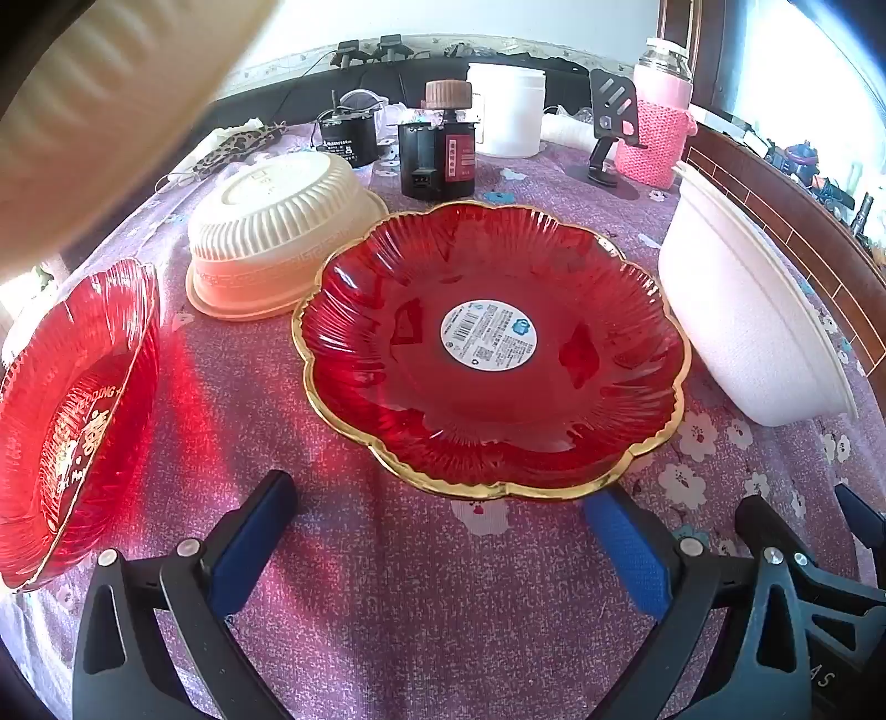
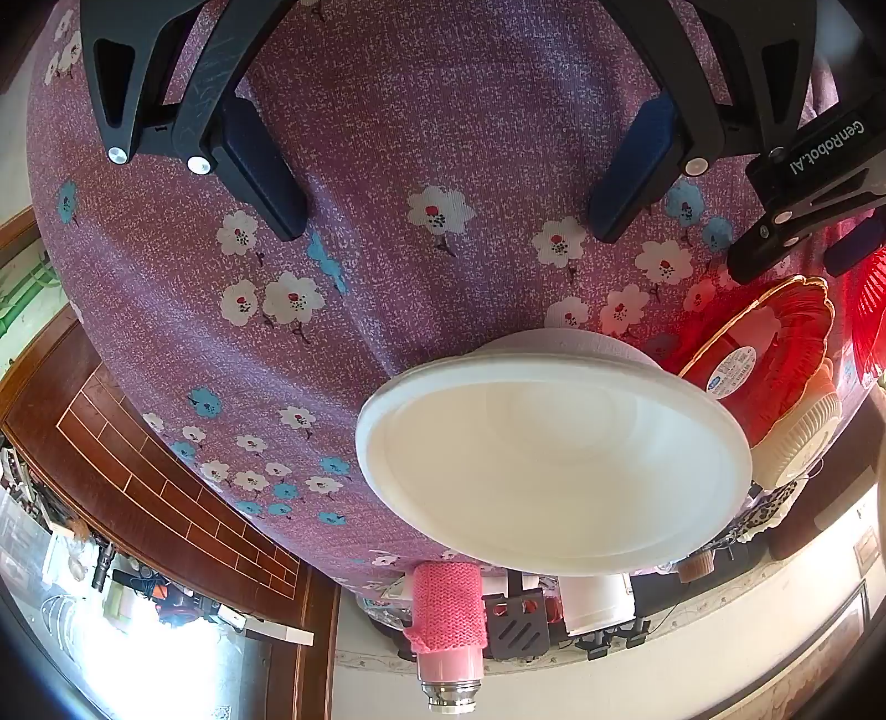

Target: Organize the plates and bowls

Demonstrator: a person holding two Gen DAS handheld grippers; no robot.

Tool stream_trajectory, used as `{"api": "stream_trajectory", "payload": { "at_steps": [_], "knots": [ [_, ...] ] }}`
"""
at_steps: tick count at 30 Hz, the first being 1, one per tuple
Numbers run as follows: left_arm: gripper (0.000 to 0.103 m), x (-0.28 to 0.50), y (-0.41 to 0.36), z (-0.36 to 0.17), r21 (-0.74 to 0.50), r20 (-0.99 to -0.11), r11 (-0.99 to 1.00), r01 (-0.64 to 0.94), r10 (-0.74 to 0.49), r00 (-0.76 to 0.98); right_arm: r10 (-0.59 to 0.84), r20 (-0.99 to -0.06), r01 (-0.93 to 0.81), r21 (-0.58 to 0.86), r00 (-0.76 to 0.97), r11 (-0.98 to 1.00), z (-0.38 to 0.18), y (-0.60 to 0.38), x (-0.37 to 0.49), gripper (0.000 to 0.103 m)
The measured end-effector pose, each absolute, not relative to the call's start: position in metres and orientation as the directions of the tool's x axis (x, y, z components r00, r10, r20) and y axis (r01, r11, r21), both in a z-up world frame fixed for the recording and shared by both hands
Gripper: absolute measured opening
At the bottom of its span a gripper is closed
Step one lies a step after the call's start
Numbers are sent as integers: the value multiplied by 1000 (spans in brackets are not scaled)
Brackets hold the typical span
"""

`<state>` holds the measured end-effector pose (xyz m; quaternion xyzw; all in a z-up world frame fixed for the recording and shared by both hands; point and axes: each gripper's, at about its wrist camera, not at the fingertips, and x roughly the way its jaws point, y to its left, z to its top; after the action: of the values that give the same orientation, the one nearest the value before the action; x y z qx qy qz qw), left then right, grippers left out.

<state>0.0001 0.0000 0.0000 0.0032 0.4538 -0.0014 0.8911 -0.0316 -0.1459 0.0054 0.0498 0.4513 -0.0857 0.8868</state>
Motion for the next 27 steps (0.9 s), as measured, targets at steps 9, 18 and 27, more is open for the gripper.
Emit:
{"api": "stream_trajectory", "payload": {
  "at_steps": [9, 18, 27],
  "knots": [
    [103, 0, -1, 0, 7, -808, 1000, 6, 2, 589, -108, -808, 197, 11, 580, 980, 5, -146, -32, 102],
    [103, 0, -2, 0, 13, -807, 1000, 6, 7, 590, -108, -807, 197, 11, 581, 980, 5, -146, -32, 102],
    [103, 0, -3, 0, 10, -807, 1000, 6, 5, 590, -107, -807, 197, 11, 581, 980, 5, -146, -32, 102]
  ]
}}
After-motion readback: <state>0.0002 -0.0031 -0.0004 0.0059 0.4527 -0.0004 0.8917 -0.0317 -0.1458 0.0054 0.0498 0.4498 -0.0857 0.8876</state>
